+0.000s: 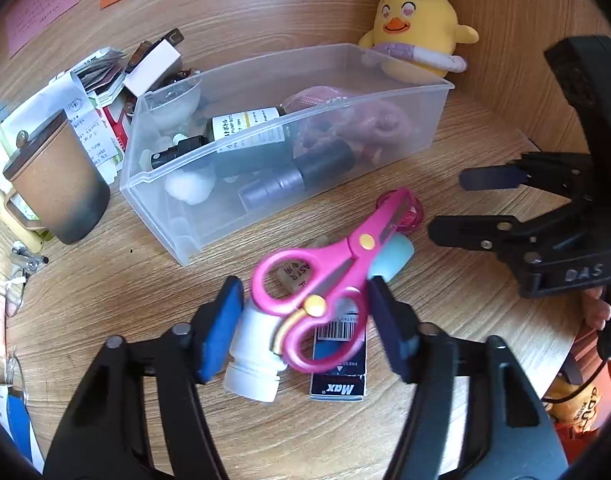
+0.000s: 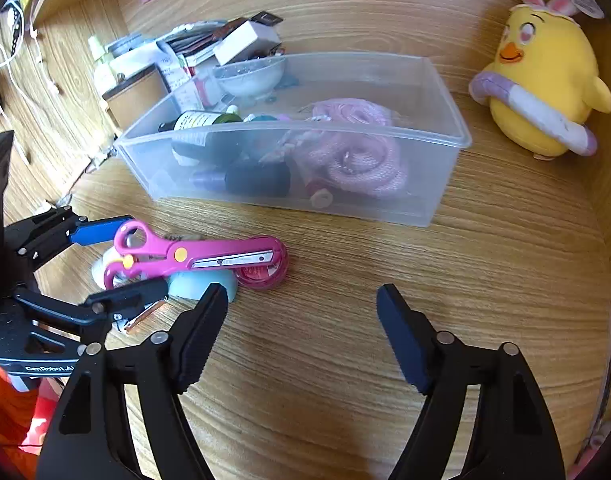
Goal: Organize objects
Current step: 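Grasp the pink scissors with the left tool while the right tool grasps the pink round tape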
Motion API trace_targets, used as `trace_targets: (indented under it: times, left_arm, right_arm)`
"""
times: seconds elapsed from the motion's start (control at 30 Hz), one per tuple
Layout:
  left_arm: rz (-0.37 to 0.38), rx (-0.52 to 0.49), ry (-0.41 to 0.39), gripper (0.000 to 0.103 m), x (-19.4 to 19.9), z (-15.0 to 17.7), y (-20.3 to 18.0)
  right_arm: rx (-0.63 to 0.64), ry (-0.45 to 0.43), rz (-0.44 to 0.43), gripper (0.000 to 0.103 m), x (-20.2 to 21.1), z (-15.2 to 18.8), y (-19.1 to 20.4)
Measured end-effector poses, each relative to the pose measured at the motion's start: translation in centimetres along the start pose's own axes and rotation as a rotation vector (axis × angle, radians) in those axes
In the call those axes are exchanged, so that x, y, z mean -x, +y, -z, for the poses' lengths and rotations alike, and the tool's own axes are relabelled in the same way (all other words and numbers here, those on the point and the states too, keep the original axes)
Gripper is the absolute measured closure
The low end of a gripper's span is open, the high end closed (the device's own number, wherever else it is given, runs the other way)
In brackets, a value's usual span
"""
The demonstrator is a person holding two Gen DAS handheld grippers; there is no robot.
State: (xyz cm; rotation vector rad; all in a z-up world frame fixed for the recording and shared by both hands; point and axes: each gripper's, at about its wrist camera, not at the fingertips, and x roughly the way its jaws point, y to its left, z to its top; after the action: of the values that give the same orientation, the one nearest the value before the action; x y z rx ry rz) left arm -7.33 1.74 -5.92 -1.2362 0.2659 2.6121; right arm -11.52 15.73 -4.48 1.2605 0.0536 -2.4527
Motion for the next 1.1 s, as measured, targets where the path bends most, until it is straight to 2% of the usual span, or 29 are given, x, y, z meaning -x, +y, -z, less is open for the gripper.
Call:
trace_targets:
  times: [0.03, 0.13, 0.2, 0.27, 0.4, 0.43, 0.73, 0.97, 1.03, 1.1]
  left_arm:
    - [-0.001, -0.006, -0.003, 0.049, 0.1, 0.0, 0.0]
    - [-0.006, -0.016, -0.012, 0.052, 0.3, -0.1, 0.0]
    - [0.007, -0.010, -0.018, 0.063, 0.5, -0.1, 0.1]
    - [0.015, 0.000, -0.026, 0.068, 0.9, -0.2, 0.3]
    - [0.054, 0.021, -0.038, 0.086, 1.6, -0.2, 0.6]
    - [0.064, 0.027, -0.037, 0.088, 1.8, -0.2, 0.7]
    - [0.110, 0.052, -0.044, 0.090, 2.2, -0.2, 1.4]
    - [0.130, 0.029, -0.017, 0.090, 0.9, -0.5, 0.7]
    - [0.127, 0.021, -0.007, 0.090, 0.3, -0.4, 0.4]
    - [0.111, 0.016, -0.020, 0.094, 0.3, -0.4, 0.1]
  right_arm:
    - [0.013, 0.009, -0.002, 0.037, -0.3, -0.1, 0.2]
    - [0.040, 0.029, -0.010, 0.045, -1.0, -0.3, 0.8]
    - [0.056, 0.028, -0.002, 0.049, -1.1, -0.4, 1.1]
    - [0.066, 0.031, -0.004, 0.052, -1.3, -0.6, 1.4]
    - [0.081, 0.030, 0.011, 0.053, -1.6, -1.2, 1.9]
    - [0.084, 0.030, 0.014, 0.053, -1.7, -1.4, 2.0]
    - [0.092, 0.021, 0.017, 0.053, -2.5, -2.5, 2.7]
    - [0.108, 0.006, 0.009, 0.053, -2.8, -3.0, 3.5]
    - [0.115, -0.001, 0.013, 0.055, -2.8, -3.1, 3.7]
    - [0.117, -0.007, 0.010, 0.065, -2.8, -3.2, 3.8]
